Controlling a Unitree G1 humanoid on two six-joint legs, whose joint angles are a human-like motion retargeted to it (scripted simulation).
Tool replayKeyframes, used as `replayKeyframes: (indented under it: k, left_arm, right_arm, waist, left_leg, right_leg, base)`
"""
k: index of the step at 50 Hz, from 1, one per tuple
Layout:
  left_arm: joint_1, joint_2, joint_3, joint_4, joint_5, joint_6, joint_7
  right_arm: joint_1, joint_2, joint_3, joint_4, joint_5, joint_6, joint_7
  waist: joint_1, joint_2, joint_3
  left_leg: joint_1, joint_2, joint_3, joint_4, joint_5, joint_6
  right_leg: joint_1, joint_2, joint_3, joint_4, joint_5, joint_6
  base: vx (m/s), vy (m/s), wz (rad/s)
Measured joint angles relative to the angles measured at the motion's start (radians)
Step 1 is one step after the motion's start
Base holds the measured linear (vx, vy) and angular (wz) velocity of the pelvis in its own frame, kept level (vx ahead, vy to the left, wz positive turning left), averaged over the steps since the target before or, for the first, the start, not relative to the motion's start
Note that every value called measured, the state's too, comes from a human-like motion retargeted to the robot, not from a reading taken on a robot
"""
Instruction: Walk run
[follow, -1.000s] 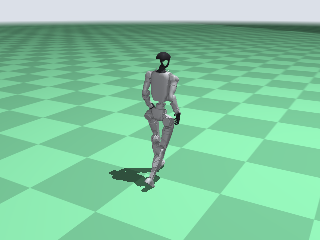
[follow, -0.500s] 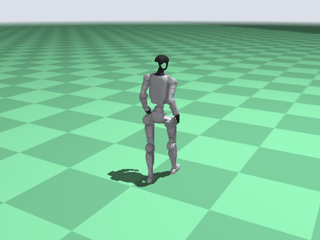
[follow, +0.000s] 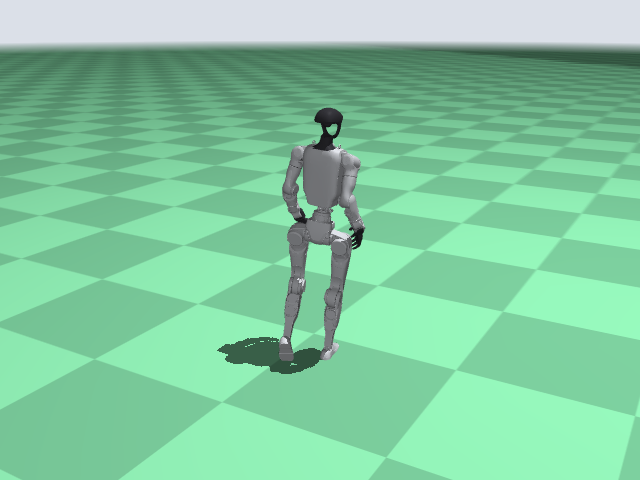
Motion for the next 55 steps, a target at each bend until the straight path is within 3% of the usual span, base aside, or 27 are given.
replayKeyframes:
  k: [3, 5, 10, 15, 21, 25, 30, 33, 37, 40, 42, 47, 52, 55]
  left_arm:
    - [0.008, -0.014, 0.005, -0.004, -0.024, -0.006, 0.021]
    - [0.013, -0.017, 0.010, -0.019, -0.042, -0.007, 0.040]
    - [0.017, -0.013, 0.016, -0.048, -0.036, -0.010, 0.090]
    - [0.016, -0.029, 0.029, -0.031, -0.064, 0.009, 0.047]
    - [-0.001, -0.026, 0.028, -0.023, -0.110, 0.010, 0.023]
    - [-0.004, -0.031, 0.041, -0.023, -0.093, 0.016, 0.014]
    - [-0.021, -0.011, 0.043, -0.013, -0.108, 0.034, -0.043]
    - [-0.026, 0.004, 0.040, 0.001, -0.134, 0.031, -0.049]
    - [-0.036, 0.008, 0.038, 0.033, -0.145, 0.037, -0.109]
    - [-0.032, 0.004, 0.035, 0.037, -0.151, 0.043, -0.112]
    - [-0.022, 0.001, 0.028, 0.031, -0.140, 0.042, -0.083]
    - [-0.010, -0.008, 0.015, 0.030, -0.098, 0.039, -0.078]
    - [-0.017, -0.007, 0.005, 0.041, -0.095, 0.041, -0.103]
    - [-0.021, -0.005, 0.000, 0.048, -0.087, 0.041, -0.102]
  right_arm:
    - [0.003, -0.005, 0.001, 0.003, -0.016, -0.002, -0.011]
    - [0.011, -0.010, 0.006, 0.001, -0.029, -0.010, -0.029]
    - [0.013, -0.006, 0.011, 0.022, -0.043, -0.012, -0.011]
    - [0.010, -0.010, 0.009, 0.026, -0.056, -0.007, 0.014]
    - [0.013, -0.007, 0.006, 0.036, -0.063, 0.001, 0.017]
    - [0.016, 0.004, -0.004, 0.046, -0.059, 0.025, 0.025]
    - [0.011, 0.009, 0.011, 0.027, -0.064, 0.030, 0.013]
    - [0.004, -0.014, 0.031, -0.005, -0.139, 0.002, -0.055]
    - [0.009, -0.011, 0.018, -0.028, -0.168, -0.032, -0.134]
    - [0.021, -0.004, 0.010, -0.043, -0.114, -0.064, -0.160]
    - [0.030, -0.014, 0.012, -0.065, -0.095, -0.087, -0.173]
    - [0.051, -0.035, 0.026, -0.123, -0.142, -0.106, -0.202]
    - [0.058, -0.033, 0.027, -0.139, -0.166, -0.086, -0.205]
    - [0.054, -0.028, 0.025, -0.131, -0.117, -0.081, -0.183]
  waist:
    - [0.034, -0.014, 0.012]
    - [0.058, -0.018, 0.021]
    - [0.107, 0.014, 0.054]
    - [0.149, 0.011, 0.075]
    - [0.170, 0.011, 0.063]
    - [0.178, 0.007, 0.027]
    - [0.169, 0.032, 0.022]
    - [0.183, 0.058, 0.028]
    - [0.178, 0.083, 0.042]
    - [0.136, 0.100, 0.051]
    - [0.111, 0.098, 0.054]
    - [0.076, 0.065, 0.080]
    - [0.033, 0.079, 0.109]
    - [0.017, 0.108, 0.114]
  left_leg:
    - [-0.087, 0.046, 0.050, -0.052, -0.134, 0.085]
    - [-0.132, 0.066, 0.069, -0.148, -0.187, 0.111]
    - [-0.190, 0.107, 0.100, -0.498, -0.197, 0.150]
    - [-0.222, 0.054, -0.007, -0.772, -0.263, 0.131]
    - [-0.186, 0.061, 0.016, -0.755, -0.235, 0.155]
    - [-0.156, 0.042, 0.004, -0.712, -0.196, 0.175]
    - [-0.075, 0.054, 0.036, -0.708, -0.263, 0.243]
    - [-0.028, 0.072, 0.035, -0.712, -0.312, 0.250]
    - [0.045, 0.081, 0.076, -0.738, -0.351, 0.256]
    - [0.089, 0.072, 0.056, -0.760, -0.373, 0.253]
    - [0.117, 0.051, 0.051, -0.770, -0.392, 0.257]
    - [0.206, -0.019, 0.054, -0.799, -0.441, 0.270]
    - [0.297, -0.025, 0.014, -0.822, -0.481, 0.264]
    - [0.328, -0.001, -0.005, -0.804, -0.506, 0.255]
  right_leg:
    - [0.036, 0.017, 0.025, -0.008, -0.019, -0.011]
    - [0.061, 0.032, 0.044, -0.012, -0.033, -0.019]
    - [0.128, 0.108, 0.083, -0.024, -0.070, -0.043]
    - [0.199, 0.136, 0.146, -0.019, -0.107, -0.060]
    - [0.263, 0.155, 0.175, 0.039, -0.125, -0.063]
    - [0.278, 0.129, 0.147, 0.112, -0.019, 0.008]
    - [0.199, 0.144, 0.142, 0.375, 0.314, 0.166]
    - [0.096, 0.148, 0.085, 0.582, 0.449, 0.213]
    - [-0.026, 0.149, 0.043, 0.697, 0.300, 0.221]
    - [-0.102, 0.161, 0.073, 0.652, 0.180, 0.274]
    - [-0.143, 0.112, 0.072, 0.561, 0.121, 0.294]
    - [-0.212, -0.045, 0.056, 0.262, 0.112, 0.287]
    - [-0.250, -0.109, 0.144, -0.004, 0.079, 0.240]
    - [-0.240, -0.135, 0.112, -0.077, 0.057, 0.248]
  base:
    - [0.40, -0.11, -0.41]
    - [0.56, -0.12, -0.53]
    - [0.48, -0.06, -0.53]
    - [0.53, -0.01, -0.65]
    - [0.65, 0.06, -0.44]
    - [0.79, 0.12, -0.40]
    - [0.69, 0.11, -0.15]
    - [0.50, 0.07, -0.59]
    - [0.51, 0.05, -0.12]
    - [0.50, 0.01, 0.52]
    - [0.42, 0.00, 0.34]
    - [0.56, -0.11, 0.17]
    - [0.49, -0.16, 0.46]
    - [0.68, -0.32, 0.41]
